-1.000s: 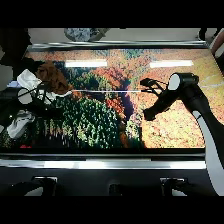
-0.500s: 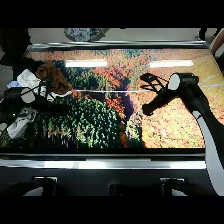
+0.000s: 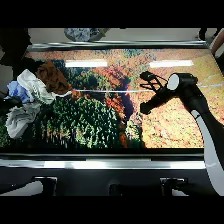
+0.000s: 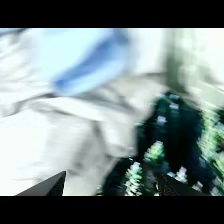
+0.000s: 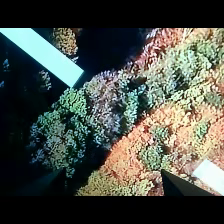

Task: Fold the shirts.

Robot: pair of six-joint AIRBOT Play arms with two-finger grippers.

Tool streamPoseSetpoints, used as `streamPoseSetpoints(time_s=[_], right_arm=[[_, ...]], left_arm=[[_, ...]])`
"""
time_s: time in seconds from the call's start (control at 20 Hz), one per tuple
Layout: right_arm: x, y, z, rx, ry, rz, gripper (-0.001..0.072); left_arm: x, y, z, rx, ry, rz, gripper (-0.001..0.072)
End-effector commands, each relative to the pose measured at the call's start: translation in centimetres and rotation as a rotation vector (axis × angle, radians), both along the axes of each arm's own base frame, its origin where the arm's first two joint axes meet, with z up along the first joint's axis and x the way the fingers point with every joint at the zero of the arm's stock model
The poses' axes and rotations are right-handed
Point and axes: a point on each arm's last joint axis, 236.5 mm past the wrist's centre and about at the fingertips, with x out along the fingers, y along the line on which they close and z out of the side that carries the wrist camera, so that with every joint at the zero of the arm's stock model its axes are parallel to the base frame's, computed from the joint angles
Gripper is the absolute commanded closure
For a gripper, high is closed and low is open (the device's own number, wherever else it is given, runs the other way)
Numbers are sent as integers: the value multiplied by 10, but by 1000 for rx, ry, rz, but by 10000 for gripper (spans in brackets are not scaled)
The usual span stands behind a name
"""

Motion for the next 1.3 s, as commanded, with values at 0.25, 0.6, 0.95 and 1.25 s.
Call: streamPoseSetpoints(time_s=[0.25,0.6,0.95,1.25], right_arm=[[-24,35,-4,149,136,15,7],[-25,36,-4,151,141,16,8],[-22,35,13,153,87,30,19],[-27,12,82,88,-124,35,18]], left_arm=[[-23,58,-93,-214,62,167,-13],[-29,19,-127,-363,177,64,669],[53,-46,121,-307,-521,-100,666],[-24,-225,309,-203,-907,-519,667]])
